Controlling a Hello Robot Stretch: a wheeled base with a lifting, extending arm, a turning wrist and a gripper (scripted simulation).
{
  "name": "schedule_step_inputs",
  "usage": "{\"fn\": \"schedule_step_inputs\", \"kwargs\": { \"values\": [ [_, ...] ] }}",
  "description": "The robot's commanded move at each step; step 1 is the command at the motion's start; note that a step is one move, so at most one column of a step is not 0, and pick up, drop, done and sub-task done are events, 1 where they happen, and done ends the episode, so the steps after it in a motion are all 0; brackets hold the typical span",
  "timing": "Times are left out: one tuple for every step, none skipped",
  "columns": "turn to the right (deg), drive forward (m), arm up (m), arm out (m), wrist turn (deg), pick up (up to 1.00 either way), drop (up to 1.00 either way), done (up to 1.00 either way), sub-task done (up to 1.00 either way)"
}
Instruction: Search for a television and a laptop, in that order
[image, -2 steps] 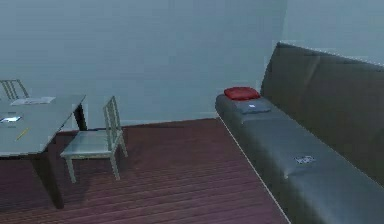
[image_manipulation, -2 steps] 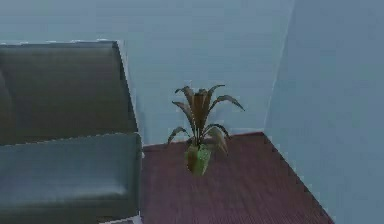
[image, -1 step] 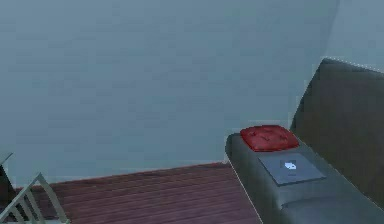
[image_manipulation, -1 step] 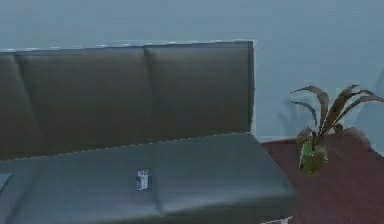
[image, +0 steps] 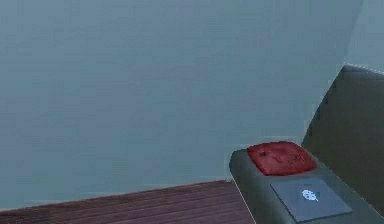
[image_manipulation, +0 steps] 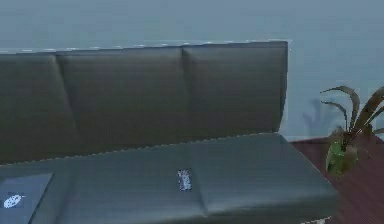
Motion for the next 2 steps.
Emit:
{"fn": "schedule_step_inputs", "kwargs": {
  "values": [
    [36.0, 0.0, 0.0, 0.0, 0.0, 0.0, 0.0, 0.0, 0.0],
    [0.0, 0.0, 0.0, 0.0, 0.0, 0.0, 0.0, 1.0, 0.0]
  ]
}}
